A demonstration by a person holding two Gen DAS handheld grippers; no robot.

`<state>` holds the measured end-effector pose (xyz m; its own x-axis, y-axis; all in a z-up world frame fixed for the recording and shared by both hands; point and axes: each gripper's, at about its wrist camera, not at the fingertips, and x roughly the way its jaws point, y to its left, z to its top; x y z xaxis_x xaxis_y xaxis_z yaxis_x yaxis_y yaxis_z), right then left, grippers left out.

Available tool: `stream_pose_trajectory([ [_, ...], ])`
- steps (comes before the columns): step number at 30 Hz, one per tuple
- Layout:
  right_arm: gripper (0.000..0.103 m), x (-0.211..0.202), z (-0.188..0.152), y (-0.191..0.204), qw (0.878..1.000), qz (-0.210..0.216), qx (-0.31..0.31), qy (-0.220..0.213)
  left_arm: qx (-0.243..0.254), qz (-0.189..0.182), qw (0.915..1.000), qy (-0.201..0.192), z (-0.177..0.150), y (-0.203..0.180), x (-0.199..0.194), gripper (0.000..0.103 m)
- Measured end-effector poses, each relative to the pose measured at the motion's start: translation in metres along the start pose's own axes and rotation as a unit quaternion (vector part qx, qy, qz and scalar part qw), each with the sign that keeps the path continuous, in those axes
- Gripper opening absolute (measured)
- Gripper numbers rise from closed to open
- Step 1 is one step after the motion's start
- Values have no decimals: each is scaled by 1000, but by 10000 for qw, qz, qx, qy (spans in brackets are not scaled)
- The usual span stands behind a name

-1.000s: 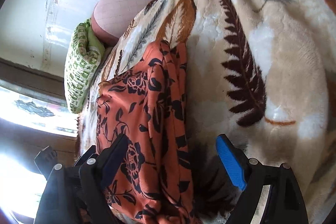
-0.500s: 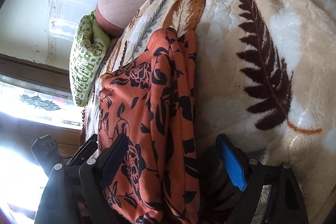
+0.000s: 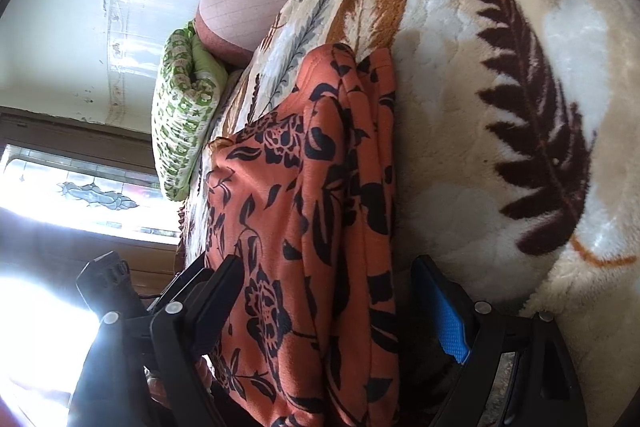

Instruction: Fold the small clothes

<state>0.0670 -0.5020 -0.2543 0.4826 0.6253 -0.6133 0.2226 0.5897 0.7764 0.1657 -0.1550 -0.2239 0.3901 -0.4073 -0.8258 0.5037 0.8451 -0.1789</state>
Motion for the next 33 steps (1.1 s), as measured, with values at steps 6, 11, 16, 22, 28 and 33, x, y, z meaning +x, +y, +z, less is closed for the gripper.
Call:
stream_pose_trajectory([
  [6, 88, 18, -2, 10, 9997, 118, -60, 205, -5, 51, 10000, 34, 1, 0, 4, 88],
  [11, 87, 23, -3, 15, 9997, 149, -62, 185, 25, 63, 10000, 57, 1, 1, 7, 88],
  [16, 69, 28, -5, 19, 9994, -190, -227, 161, -259, -265, 9986, 388, -1, 15, 26, 92],
  [22, 51, 30, -9, 34, 9982, -411, -430, -7, -668, -967, 9925, 329, -3, 29, 28, 68],
  [28, 48, 21, -11, 51, 9973, -321, -588, -308, -452, -984, 9941, 32, 3, 28, 8, 44],
  [33, 46, 19, -14, 75, 9948, -56, -829, -588, -435, -795, 9953, -340, 11, 38, -18, 43],
])
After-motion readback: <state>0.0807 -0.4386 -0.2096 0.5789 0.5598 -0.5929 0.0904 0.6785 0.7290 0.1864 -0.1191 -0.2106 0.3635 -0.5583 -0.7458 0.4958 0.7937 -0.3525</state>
